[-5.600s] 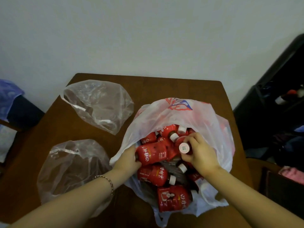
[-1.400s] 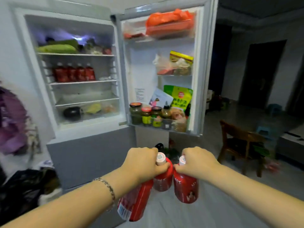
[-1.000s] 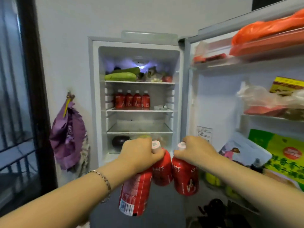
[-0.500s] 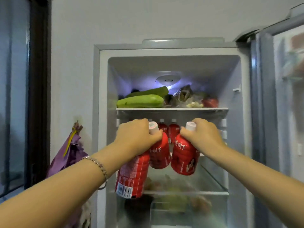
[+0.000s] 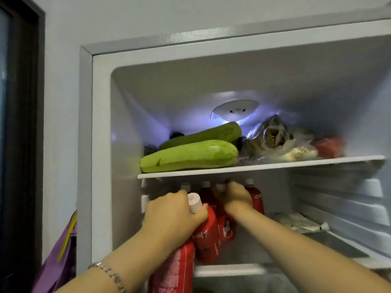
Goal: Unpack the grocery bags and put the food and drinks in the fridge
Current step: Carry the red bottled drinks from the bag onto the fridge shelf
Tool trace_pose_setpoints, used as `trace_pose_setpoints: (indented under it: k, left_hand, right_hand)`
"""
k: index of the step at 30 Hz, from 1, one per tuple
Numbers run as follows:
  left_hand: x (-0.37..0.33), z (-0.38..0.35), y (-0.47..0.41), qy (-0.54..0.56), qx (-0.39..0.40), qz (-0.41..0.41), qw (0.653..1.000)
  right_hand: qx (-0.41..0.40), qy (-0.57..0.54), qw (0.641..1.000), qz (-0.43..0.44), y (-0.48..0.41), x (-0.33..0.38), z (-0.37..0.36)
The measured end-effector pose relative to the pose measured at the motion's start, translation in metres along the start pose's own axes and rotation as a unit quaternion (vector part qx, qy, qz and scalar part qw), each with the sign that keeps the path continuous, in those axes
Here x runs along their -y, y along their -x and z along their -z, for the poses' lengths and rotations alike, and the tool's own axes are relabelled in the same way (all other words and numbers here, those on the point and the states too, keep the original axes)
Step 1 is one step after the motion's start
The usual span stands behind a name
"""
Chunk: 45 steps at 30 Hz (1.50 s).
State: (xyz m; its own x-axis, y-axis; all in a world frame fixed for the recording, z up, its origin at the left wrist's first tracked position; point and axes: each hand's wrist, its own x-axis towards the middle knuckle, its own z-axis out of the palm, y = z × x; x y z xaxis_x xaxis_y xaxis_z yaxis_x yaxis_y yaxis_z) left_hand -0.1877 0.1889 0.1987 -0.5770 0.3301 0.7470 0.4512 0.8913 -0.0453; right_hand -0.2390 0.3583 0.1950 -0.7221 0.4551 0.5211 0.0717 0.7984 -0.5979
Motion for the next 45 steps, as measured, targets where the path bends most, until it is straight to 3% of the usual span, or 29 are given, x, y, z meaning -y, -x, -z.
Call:
trace_pose_setpoints:
  k: [3, 5, 9, 12, 15, 16, 19, 20, 23, 25, 27, 31, 37, 43, 45]
  left_hand:
    - [0.007, -0.002, -0.006, 0.008, 0.001, 0.021, 1.0]
    - [0.009, -0.005, -0.009, 0.0, -0.002, 0.03, 1.0]
    - [0.009, -0.009, -0.012, 0.005, -0.006, 0.035, 0.999]
    - [0.012, -0.009, -0.015, 0.005, -0.005, 0.041, 0.999]
    - [0.012, -0.01, -0.014, -0.01, -0.007, 0.048, 0.999]
    - [0.011, -0.01, -0.013, -0.012, -0.006, 0.051, 0.999]
    - [0.008, -0.008, -0.013, -0.011, -0.005, 0.051, 0.999]
    - [0.007, -0.007, -0.012, -0.012, -0.006, 0.044, 0.999]
    - [0.002, -0.002, -0.009, -0.02, -0.007, 0.022, 1.0]
    - [0.001, 0.003, -0.005, -0.017, -0.007, 0.022, 1.0]
    - [0.002, 0.008, -0.001, 0.004, -0.007, 0.042, 0.999]
    - [0.002, 0.014, 0.003, 0.033, -0.039, 0.056, 0.997]
    - [-0.005, 0.014, 0.013, 0.081, -0.077, 0.064, 0.992]
    - [-0.02, 0.012, 0.007, 0.189, -0.108, 0.126, 0.968]
    - [-0.026, 0.008, -0.001, 0.241, -0.097, 0.156, 0.953]
  right_hand:
    - [0.134, 0.048, 0.99, -0.014, -0.024, -0.004, -0.023]
    - [0.208, 0.0, 0.978, -0.03, -0.03, -0.008, -0.035]
    - [0.242, -0.005, 0.97, -0.026, -0.031, -0.012, -0.049]
    - [0.333, -0.067, 0.94, -0.031, -0.026, -0.009, -0.036]
    - [0.274, -0.041, 0.959, 0.058, -0.014, -0.003, -0.007]
    - [0.276, -0.077, 0.951, 0.113, -0.008, -0.002, 0.003]
    - [0.421, -0.204, 0.864, 0.184, 0.027, 0.001, 0.022]
    - [0.414, -0.188, 0.867, 0.203, 0.038, 0.002, 0.021]
    - [0.244, -0.179, 0.917, 0.26, 0.054, 0.001, 0.003]
    - [0.18, -0.184, 0.933, 0.25, 0.056, -0.003, 0.004]
    - [0.149, -0.168, 0.95, 0.219, 0.048, -0.012, 0.009]
    - [0.064, -0.142, 0.985, 0.071, 0.022, -0.034, 0.007]
    - [0.06, -0.073, 0.993, -0.07, -0.015, -0.056, -0.011]
    - [0.102, 0.005, 0.988, -0.113, -0.022, -0.049, -0.02]
    - [0.117, -0.059, 0.987, -0.088, -0.007, -0.04, -0.013]
